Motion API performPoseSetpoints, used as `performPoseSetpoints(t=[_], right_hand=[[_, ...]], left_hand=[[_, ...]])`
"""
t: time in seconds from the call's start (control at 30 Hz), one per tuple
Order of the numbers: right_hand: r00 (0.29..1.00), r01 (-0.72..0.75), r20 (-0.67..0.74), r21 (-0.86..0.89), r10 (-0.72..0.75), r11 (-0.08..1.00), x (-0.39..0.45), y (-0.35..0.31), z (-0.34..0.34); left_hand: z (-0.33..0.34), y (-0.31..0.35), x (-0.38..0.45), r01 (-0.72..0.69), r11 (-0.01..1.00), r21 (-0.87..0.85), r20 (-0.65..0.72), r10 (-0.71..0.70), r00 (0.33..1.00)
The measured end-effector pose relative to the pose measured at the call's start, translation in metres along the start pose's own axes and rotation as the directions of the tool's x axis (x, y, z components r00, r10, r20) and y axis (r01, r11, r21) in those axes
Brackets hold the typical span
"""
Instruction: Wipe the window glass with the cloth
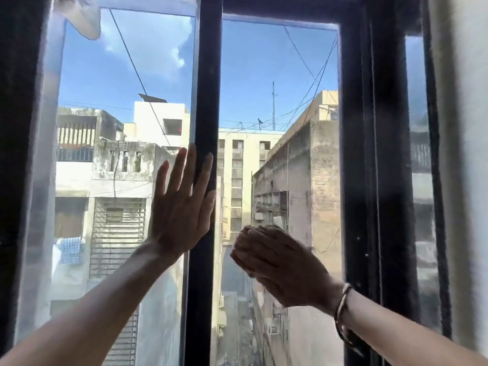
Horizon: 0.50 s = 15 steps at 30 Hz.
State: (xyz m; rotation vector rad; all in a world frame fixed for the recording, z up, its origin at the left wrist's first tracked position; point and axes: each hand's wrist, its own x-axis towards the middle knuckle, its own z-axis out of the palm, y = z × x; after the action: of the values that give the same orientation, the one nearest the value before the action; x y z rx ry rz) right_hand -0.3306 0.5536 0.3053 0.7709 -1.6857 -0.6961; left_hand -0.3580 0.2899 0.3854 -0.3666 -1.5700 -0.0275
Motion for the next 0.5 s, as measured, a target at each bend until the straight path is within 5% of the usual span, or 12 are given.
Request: performPoseSetpoints(t=[0.1, 0.17, 0.23, 0.27, 0.4, 0.5], right_hand=[[0.945, -0.307, -0.111, 0.029, 0.308, 0.951, 0.009, 0.073, -0.020], [0.757, -0.610, -0.205, 0.122, 0.621, 0.783, 0.040, 0.110, -0.038], [0.617, -0.735, -0.253, 0.153, 0.745, 0.661, 0.071, 0.102, -0.035], [0.630, -0.720, -0.265, 0.151, 0.730, 0.677, 0.080, 0.081, -0.026], [0.940, -0.291, -0.156, 0.095, 0.303, 0.952, 0.034, -0.030, 0.013], [0.979, -0.199, -0.024, 0.053, 0.200, 0.979, -0.027, -0.037, 0.014]], left_hand=[[0.000, 0.002, 0.001, 0.016, 1.000, 0.004, 0.002, -0.016, 1.000], [0.000, 0.003, 0.002, 0.022, 1.000, 0.001, 0.000, -0.022, 1.000], [0.000, 0.004, 0.002, 0.023, 1.000, -0.003, -0.005, -0.023, 1.000], [0.001, 0.003, 0.002, 0.020, 1.000, -0.001, -0.010, -0.021, 1.000], [-0.001, 0.000, 0.002, 0.008, 1.000, 0.004, -0.011, -0.007, 1.000], [-0.001, 0.001, -0.002, 0.006, 1.000, -0.001, -0.008, -0.006, 1.000]])
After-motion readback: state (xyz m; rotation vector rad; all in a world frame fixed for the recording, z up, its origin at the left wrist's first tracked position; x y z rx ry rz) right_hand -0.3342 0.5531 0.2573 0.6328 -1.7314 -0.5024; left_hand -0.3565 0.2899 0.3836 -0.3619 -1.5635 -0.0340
